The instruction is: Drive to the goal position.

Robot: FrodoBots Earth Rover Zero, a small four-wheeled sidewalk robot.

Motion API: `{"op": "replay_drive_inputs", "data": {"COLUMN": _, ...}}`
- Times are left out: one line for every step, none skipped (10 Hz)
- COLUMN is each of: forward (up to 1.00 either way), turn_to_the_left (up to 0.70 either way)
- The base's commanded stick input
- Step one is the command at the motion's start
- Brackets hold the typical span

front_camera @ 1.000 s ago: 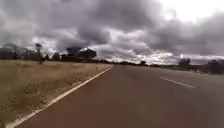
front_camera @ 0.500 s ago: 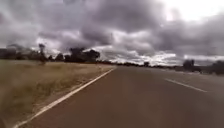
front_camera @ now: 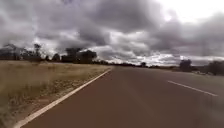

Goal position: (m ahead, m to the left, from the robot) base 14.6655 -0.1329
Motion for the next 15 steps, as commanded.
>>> {"op": "replay_drive_inputs", "data": {"forward": 0.85, "turn_to_the_left": 0.04}}
{"op": "replay_drive_inputs", "data": {"forward": 0.85, "turn_to_the_left": 0.04}}
{"op": "replay_drive_inputs", "data": {"forward": 0.85, "turn_to_the_left": 0.04}}
{"op": "replay_drive_inputs", "data": {"forward": 0.85, "turn_to_the_left": 0.04}}
{"op": "replay_drive_inputs", "data": {"forward": 0.85, "turn_to_the_left": 0.04}}
{"op": "replay_drive_inputs", "data": {"forward": 0.85, "turn_to_the_left": 0.04}}
{"op": "replay_drive_inputs", "data": {"forward": 0.85, "turn_to_the_left": 0.04}}
{"op": "replay_drive_inputs", "data": {"forward": 0.85, "turn_to_the_left": 0.04}}
{"op": "replay_drive_inputs", "data": {"forward": 0.85, "turn_to_the_left": 0.04}}
{"op": "replay_drive_inputs", "data": {"forward": 0.85, "turn_to_the_left": 0.04}}
{"op": "replay_drive_inputs", "data": {"forward": 0.85, "turn_to_the_left": 0.04}}
{"op": "replay_drive_inputs", "data": {"forward": 0.85, "turn_to_the_left": 0.04}}
{"op": "replay_drive_inputs", "data": {"forward": 0.85, "turn_to_the_left": 0.04}}
{"op": "replay_drive_inputs", "data": {"forward": 0.85, "turn_to_the_left": 0.04}}
{"op": "replay_drive_inputs", "data": {"forward": 0.85, "turn_to_the_left": 0.04}}
